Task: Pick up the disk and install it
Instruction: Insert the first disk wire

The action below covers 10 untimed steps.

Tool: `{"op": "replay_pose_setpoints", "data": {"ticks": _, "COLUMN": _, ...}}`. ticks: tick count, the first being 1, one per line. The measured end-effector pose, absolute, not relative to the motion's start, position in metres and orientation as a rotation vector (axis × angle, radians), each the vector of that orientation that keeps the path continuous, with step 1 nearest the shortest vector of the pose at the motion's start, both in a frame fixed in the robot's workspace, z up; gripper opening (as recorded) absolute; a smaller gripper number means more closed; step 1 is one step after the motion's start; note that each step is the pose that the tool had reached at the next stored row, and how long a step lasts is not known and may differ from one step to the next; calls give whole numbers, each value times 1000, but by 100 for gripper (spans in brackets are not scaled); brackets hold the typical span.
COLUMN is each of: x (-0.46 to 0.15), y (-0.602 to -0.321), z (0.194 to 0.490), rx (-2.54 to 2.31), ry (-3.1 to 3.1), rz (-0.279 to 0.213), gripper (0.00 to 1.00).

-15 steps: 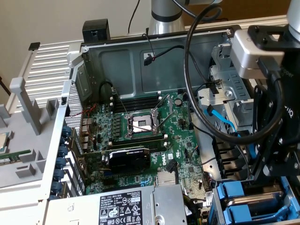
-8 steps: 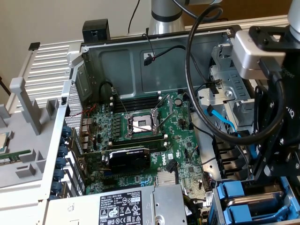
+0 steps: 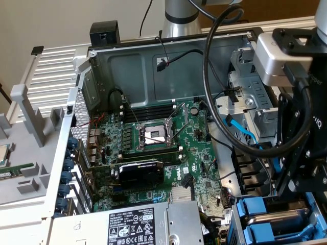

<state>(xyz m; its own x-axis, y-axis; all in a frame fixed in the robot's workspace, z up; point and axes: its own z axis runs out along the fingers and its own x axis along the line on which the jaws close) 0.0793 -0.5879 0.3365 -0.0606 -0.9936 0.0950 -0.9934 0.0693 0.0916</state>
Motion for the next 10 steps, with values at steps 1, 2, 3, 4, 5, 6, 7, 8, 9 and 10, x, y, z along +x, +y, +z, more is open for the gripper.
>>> {"op": "replay_pose_setpoints", "data": {"ticks": 1, "x": 79, "y": -588, "z": 336, "rx": 2058, "ry": -2196, "rz": -3, "gripper": 17}}
{"op": "replay_pose_setpoints", "data": {"ticks": 2, "x": 79, "y": -588, "z": 336, "rx": 2058, "ry": -2196, "rz": -3, "gripper": 17}}
{"op": "replay_pose_setpoints", "data": {"ticks": 3, "x": 79, "y": -588, "z": 336, "rx": 2058, "ry": -2196, "rz": -3, "gripper": 17}}
{"op": "replay_pose_setpoints", "data": {"ticks": 4, "x": 79, "y": -588, "z": 336, "rx": 2058, "ry": -2196, "rz": -3, "gripper": 17}}
{"op": "replay_pose_setpoints", "data": {"ticks": 5, "x": 78, "y": -588, "z": 336, "rx": 2058, "ry": -2196, "rz": -4, "gripper": 17}}
{"op": "replay_pose_setpoints", "data": {"ticks": 6, "x": 78, "y": -588, "z": 336, "rx": 2058, "ry": -2197, "rz": -4, "gripper": 17}}
{"op": "replay_pose_setpoints", "data": {"ticks": 7, "x": 78, "y": -588, "z": 336, "rx": 2058, "ry": -2197, "rz": -4, "gripper": 17}}
{"op": "replay_pose_setpoints", "data": {"ticks": 8, "x": 78, "y": -588, "z": 336, "rx": 2058, "ry": -2197, "rz": -4, "gripper": 17}}
{"op": "replay_pose_setpoints", "data": {"ticks": 9, "x": 78, "y": -588, "z": 335, "rx": 2058, "ry": -2197, "rz": -4, "gripper": 17}}
{"op": "replay_pose_setpoints", "data": {"ticks": 10, "x": 78, "y": -588, "z": 335, "rx": 2058, "ry": -2197, "rz": -4, "gripper": 17}}
